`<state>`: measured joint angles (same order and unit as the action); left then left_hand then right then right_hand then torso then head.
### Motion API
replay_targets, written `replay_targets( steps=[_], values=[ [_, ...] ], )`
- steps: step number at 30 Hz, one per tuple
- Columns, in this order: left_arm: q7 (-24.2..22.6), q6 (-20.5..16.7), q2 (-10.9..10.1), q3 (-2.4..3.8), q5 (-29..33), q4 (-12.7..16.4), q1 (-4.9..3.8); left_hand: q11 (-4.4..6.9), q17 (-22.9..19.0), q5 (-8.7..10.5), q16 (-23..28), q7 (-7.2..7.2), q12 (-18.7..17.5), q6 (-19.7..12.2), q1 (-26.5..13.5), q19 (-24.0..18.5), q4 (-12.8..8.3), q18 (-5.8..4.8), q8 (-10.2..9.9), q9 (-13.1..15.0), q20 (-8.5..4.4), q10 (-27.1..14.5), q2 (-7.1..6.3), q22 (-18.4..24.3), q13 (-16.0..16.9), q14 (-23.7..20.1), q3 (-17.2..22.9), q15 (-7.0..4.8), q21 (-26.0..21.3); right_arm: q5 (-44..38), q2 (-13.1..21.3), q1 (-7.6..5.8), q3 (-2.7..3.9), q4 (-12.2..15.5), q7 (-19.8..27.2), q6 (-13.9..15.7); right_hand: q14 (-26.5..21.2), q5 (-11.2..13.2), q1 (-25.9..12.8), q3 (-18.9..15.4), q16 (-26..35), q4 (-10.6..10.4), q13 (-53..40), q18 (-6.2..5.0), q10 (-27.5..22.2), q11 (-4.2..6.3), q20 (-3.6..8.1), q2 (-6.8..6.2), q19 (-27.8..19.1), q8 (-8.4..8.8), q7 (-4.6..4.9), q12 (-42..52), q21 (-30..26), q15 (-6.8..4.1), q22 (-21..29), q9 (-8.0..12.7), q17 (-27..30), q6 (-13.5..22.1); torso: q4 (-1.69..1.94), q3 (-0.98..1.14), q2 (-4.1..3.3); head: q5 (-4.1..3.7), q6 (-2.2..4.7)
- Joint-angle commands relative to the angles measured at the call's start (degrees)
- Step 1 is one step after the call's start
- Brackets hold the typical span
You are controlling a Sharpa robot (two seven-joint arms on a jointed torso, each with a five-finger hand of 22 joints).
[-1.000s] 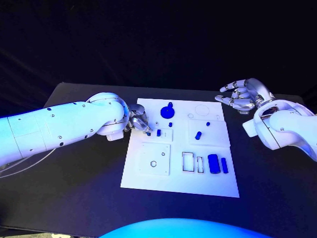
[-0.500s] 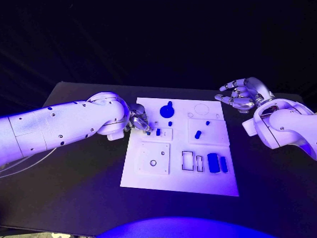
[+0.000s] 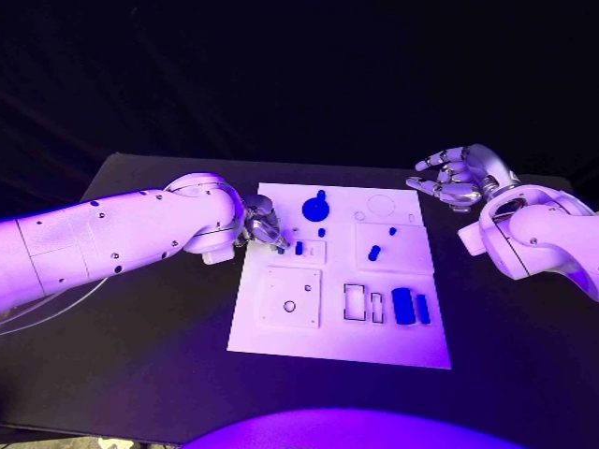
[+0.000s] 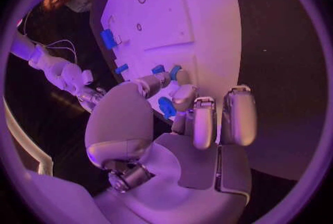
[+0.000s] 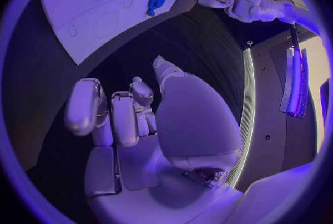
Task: Assemble the parts on the task board
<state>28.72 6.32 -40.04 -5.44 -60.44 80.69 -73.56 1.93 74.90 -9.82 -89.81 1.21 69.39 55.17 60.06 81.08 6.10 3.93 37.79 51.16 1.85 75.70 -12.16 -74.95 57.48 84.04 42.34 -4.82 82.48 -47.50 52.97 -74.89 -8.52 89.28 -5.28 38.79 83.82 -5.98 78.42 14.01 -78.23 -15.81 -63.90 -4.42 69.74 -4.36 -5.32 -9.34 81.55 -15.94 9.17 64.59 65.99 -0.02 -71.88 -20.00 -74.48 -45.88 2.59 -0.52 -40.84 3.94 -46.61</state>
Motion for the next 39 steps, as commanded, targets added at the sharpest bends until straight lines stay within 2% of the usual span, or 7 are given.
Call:
replay_targets(
  steps=[1,4,15,25,32,36,39],
  values=[
    [-0.4,0.5,0.2,-0.12,0.6,-0.1,0.21,0.28,15.1,0.27,-0.2,0.30,-0.3,0.0,-0.6,-0.2,0.3,-0.55,-0.4,-0.1,-0.42,-0.4,0.07,-0.8,-0.2,6.0,-0.7,-0.25,-0.2,-0.6,0.0,0.02,0.01,0.0,0.7,-0.6,2.1,-0.1,-0.6,0.1,0.1,-0.2,0.0,-0.68,-0.3,0.12,0.05,-0.09,0.5,-0.15,0.11,0.1,-0.3,-0.41,0.0,0.0,-0.1,0.4,0.01,0.01,0.00,-0.02,-0.01],
    [-0.4,0.4,0.2,-0.12,0.6,-0.2,0.21,0.24,15.0,0.28,-0.2,0.35,-0.4,0.1,-1.0,-0.2,1.3,-0.53,-0.5,-0.1,-0.40,-0.5,0.15,-0.7,-0.3,5.9,-2.0,-0.23,-0.3,-0.6,0.0,0.02,0.01,0.0,0.7,-0.6,2.1,-0.1,-0.6,0.1,0.1,-0.2,0.0,-0.68,-0.3,0.12,0.05,-0.09,0.5,-0.15,0.11,0.1,-0.3,-0.41,0.0,0.0,-0.1,0.4,0.01,0.01,0.01,-0.03,-0.04],
    [-0.4,0.3,0.1,-0.12,0.6,-0.6,0.21,0.05,15.0,0.40,-0.1,0.57,-0.6,0.4,-2.0,-0.3,6.9,-0.49,-0.9,-0.2,-0.31,-0.9,-0.49,-0.5,-0.3,5.9,-11.3,-0.11,-0.5,-0.6,-0.1,0.02,0.01,-0.1,0.7,-0.6,2.1,-0.1,-0.6,0.1,0.1,-0.2,0.1,-0.69,-0.3,0.12,0.05,-0.10,0.5,-0.16,0.12,0.1,-0.3,-0.41,0.0,0.1,-0.1,0.5,-0.02,0.00,-0.03,-0.08,-0.04],
    [-0.4,-0.4,-0.3,-0.05,0.6,-0.4,0.22,0.03,14.9,0.35,-0.1,0.57,-0.7,0.4,-1.6,-0.4,7.9,-0.46,-1.0,-0.2,-0.31,-0.9,-0.40,-0.4,-0.3,5.9,-12.7,-0.10,-0.6,-0.6,-0.1,0.02,0.01,-0.1,0.8,-0.6,2.1,-0.1,-0.6,0.1,0.1,-0.2,0.1,-0.69,-0.3,0.12,0.05,-0.10,0.5,-0.16,0.12,0.1,-0.3,-0.41,0.0,0.1,-0.1,0.5,-0.01,-0.02,-0.03,-0.13,-0.09],
    [-0.9,-1.9,-1.1,0.50,2.1,0.4,0.23,-0.01,14.7,0.28,0.1,0.64,-1.0,0.3,-1.3,-0.6,8.7,-0.37,-1.1,-0.2,-0.29,-1.2,-0.47,-0.1,-0.7,5.8,-13.8,-0.09,-0.9,-0.6,-0.1,0.02,0.01,-0.2,0.8,-0.7,2.1,-0.1,-0.6,0.1,0.1,-0.2,0.1,-0.69,-0.3,0.12,0.05,-0.10,0.5,-0.16,0.12,0.1,-0.3,-0.41,0.0,0.1,-0.1,0.5,-0.05,-0.02,-0.02,-0.22,-0.02],
    [-1.5,-3.6,-1.6,0.85,3.4,0.8,0.22,-0.36,13.9,0.16,0.6,1.05,-2.6,-0.6,-1.3,-1.5,10.5,-0.09,-1.3,-0.1,-0.14,-2.8,-0.48,1.2,-2.9,5.6,-16.1,0.14,-1.7,-0.6,-0.1,0.03,0.01,-0.3,0.8,-0.6,2.1,-0.1,-0.8,0.1,0.2,-0.3,0.1,-0.70,-0.4,0.11,0.06,-0.07,0.5,-0.20,0.12,0.1,-0.4,-0.41,0.1,0.1,0.0,0.5,-0.01,0.02,0.01,-0.08,0.03],
    [-2.4,-5.2,-2.0,1.16,4.2,1.1,0.21,-0.77,12.9,0.19,1.3,1.50,-4.4,-1.8,-1.7,-2.4,10.6,0.23,-1.5,0.1,0.14,-4.8,0.00,2.6,-5.4,5.2,-17.6,0.48,-2.6,-0.6,-0.2,0.03,0.01,-0.3,0.8,-0.6,2.1,-0.1,-0.8,0.1,0.2,-0.3,0.1,-0.70,-0.4,0.11,0.06,-0.07,0.5,-0.20,0.12,0.1,-0.4,-0.41,0.1,0.1,0.0,0.5,0.00,0.03,-0.02,-0.13,0.02]
  ],
)
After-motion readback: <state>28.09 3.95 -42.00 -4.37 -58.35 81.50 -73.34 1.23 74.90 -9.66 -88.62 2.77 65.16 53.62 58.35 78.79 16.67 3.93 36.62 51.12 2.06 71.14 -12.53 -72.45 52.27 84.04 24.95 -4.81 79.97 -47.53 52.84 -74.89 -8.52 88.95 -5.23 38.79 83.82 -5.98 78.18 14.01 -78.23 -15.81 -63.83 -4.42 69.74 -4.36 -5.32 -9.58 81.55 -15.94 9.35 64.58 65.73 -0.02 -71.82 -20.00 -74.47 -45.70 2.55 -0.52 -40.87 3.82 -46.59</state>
